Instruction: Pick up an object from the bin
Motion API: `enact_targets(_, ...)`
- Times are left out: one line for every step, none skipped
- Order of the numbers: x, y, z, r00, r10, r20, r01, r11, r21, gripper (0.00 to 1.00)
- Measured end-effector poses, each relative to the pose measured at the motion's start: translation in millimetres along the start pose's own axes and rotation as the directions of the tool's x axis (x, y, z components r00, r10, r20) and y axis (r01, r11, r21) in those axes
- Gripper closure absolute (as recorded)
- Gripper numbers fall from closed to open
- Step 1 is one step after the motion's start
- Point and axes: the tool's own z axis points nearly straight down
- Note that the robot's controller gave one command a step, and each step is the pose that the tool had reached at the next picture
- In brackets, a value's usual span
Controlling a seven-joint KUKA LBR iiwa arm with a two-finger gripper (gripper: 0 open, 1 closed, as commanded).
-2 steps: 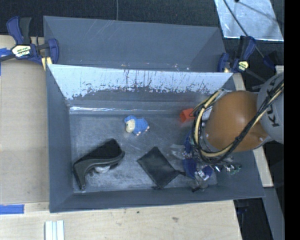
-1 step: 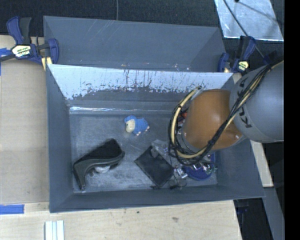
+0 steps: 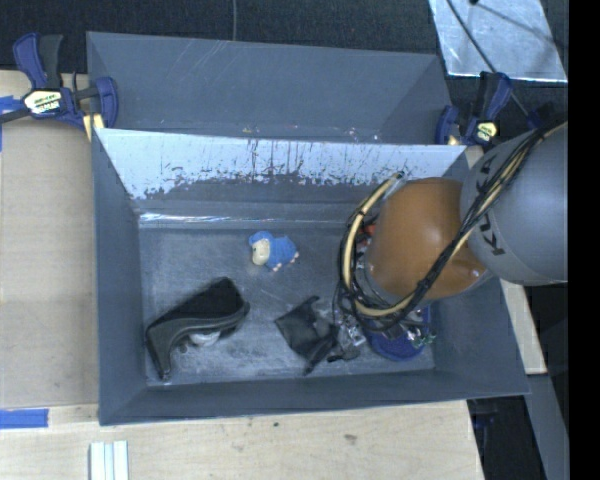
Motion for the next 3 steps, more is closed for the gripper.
enact_targets(-32.1, -10.9, -87.7, 0.997, -0.077, 0.006, 0.077, 0.997, 0.004, 1.00)
enact_targets(-27.1, -32.3, -175.6, 0.994, -0.106, 0.006, 0.106, 0.994, 0.006, 1.00)
enact_targets(-33.5, -59.3, -167.0, 0.711, -0.703, 0.000, 0.703, 0.711, 0.000, 1.00)
